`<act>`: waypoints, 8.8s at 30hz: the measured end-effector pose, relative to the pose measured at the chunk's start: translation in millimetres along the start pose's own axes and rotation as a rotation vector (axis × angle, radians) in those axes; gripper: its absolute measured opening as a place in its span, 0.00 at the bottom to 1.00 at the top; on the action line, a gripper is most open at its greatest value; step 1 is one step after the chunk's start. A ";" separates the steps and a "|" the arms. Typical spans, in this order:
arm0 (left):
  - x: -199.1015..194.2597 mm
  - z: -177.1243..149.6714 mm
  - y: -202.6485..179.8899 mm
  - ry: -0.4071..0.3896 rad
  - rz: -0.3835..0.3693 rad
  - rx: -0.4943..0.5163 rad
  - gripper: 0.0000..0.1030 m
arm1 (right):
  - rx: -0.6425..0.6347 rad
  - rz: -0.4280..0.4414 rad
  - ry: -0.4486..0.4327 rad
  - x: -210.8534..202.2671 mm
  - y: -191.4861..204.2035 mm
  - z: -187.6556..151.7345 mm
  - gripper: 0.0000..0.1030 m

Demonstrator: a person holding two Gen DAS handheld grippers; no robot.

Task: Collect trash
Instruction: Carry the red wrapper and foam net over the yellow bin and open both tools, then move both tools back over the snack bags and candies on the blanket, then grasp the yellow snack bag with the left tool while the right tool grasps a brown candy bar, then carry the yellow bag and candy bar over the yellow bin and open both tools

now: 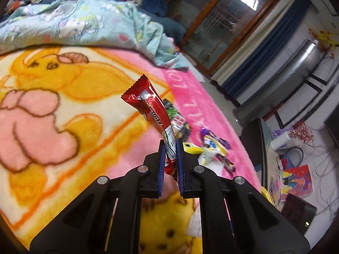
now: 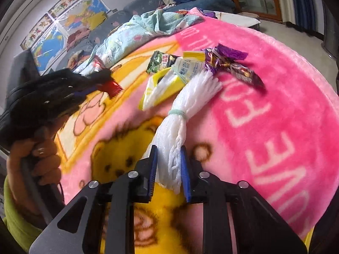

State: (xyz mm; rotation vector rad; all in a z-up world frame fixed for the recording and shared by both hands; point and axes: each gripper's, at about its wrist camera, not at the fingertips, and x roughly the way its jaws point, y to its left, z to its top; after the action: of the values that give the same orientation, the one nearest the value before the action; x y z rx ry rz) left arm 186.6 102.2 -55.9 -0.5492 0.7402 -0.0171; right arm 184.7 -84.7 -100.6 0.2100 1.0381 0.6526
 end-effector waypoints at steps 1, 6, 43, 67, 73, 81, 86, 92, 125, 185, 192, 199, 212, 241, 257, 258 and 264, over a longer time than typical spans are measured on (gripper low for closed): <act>-2.4 -1.5 -2.7 -0.005 -0.008 0.010 0.06 | -0.011 0.001 -0.005 -4.9 1.4 -2.3 0.15; -26.1 -13.6 -23.2 -0.040 -0.042 0.089 0.06 | -0.052 0.019 -0.017 -34.4 4.9 -11.4 0.15; -13.5 -131.6 -196.8 0.129 -0.315 0.546 0.06 | 0.214 -0.232 -0.334 -203.7 -124.2 -53.7 0.15; 23.3 -204.9 -255.9 0.276 -0.374 0.748 0.06 | 0.299 -0.361 -0.246 -218.1 -204.7 -89.7 0.15; 38.9 -216.7 -257.5 0.333 -0.386 0.741 0.06 | 0.295 -0.350 -0.177 -203.2 -216.7 -99.0 0.15; 71.0 -221.2 -253.8 0.397 -0.375 0.682 0.07 | 0.286 -0.332 -0.089 -184.4 -223.2 -110.6 0.18; 87.7 -222.6 -248.4 0.414 -0.370 0.632 0.19 | 0.325 -0.339 -0.081 -184.2 -232.6 -113.3 0.31; 91.2 -217.2 -241.9 0.412 -0.372 0.590 0.54 | 0.342 -0.354 -0.118 -193.0 -233.8 -111.0 0.38; -0.3 -134.4 -187.3 -0.026 -0.165 0.567 0.89 | 0.071 -0.371 -0.492 -230.3 -113.4 -72.9 0.78; 67.2 -24.3 -13.1 0.088 0.000 0.054 0.55 | -0.248 -0.276 -0.051 31.8 -54.2 64.9 0.17; 61.4 -35.4 -27.1 0.091 -0.014 0.098 0.23 | -0.228 -0.225 -0.047 15.6 -48.2 39.7 0.17; 43.8 -43.3 -36.2 0.064 -0.027 0.135 0.05 | -0.201 -0.200 -0.050 -0.7 -48.1 18.5 0.17; 10.7 -55.2 -51.5 0.031 -0.064 0.192 0.05 | -0.178 -0.187 -0.094 -42.8 -48.6 3.8 0.16; -19.1 -95.0 -136.2 0.019 -0.174 0.407 0.05 | -0.009 -0.267 -0.270 -143.0 -97.5 -14.0 0.16; -15.3 -124.6 -170.4 0.064 -0.223 0.514 0.05 | 0.107 -0.314 -0.308 -173.2 -135.7 -34.4 0.16; -15.0 -126.8 -172.5 0.068 -0.227 0.519 0.05 | 0.115 -0.319 -0.310 -175.0 -138.1 -35.6 0.16; -12.8 -136.5 -182.1 0.081 -0.239 0.559 0.05 | 0.157 -0.354 -0.313 -182.1 -153.4 -45.0 0.16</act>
State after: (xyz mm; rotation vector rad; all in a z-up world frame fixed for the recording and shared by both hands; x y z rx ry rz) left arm 121.0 -115.7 -42.8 -0.0990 0.7063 -0.4575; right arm 145.9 -320.6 -60.6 0.2485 0.7968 0.2081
